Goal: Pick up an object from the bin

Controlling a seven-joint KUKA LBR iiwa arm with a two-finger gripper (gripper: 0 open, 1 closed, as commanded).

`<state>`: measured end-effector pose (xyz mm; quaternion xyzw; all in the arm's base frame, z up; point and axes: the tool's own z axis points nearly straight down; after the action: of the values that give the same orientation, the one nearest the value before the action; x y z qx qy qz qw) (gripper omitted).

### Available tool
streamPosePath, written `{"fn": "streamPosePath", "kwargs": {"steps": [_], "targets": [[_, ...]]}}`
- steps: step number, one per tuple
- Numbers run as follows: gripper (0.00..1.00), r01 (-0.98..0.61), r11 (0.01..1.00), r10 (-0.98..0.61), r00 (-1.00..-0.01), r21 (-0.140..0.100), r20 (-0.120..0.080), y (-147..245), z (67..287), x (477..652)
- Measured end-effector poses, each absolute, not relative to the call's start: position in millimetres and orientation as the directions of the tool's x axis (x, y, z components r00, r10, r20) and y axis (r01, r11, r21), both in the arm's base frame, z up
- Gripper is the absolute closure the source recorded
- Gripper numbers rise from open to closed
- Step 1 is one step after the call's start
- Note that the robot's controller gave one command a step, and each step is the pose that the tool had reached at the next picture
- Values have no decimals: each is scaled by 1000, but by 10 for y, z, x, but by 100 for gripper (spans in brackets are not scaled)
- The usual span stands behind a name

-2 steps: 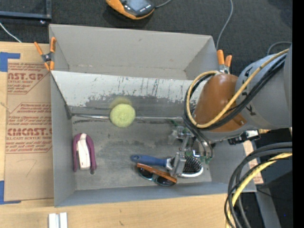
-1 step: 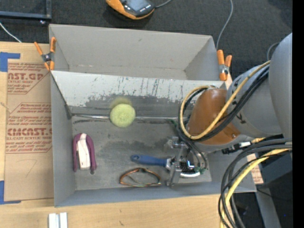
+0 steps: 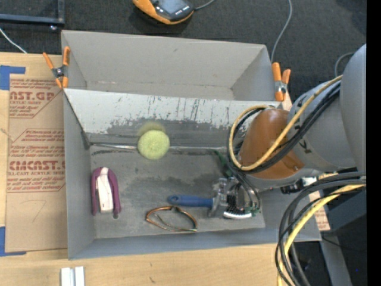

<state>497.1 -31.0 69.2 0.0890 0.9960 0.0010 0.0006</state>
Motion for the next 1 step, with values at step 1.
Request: {"fn": "streamPosePath", "kwargs": {"steps": [1], "targets": [[100,177,984,177,-984,2,-1,-310,692,4971]]}}
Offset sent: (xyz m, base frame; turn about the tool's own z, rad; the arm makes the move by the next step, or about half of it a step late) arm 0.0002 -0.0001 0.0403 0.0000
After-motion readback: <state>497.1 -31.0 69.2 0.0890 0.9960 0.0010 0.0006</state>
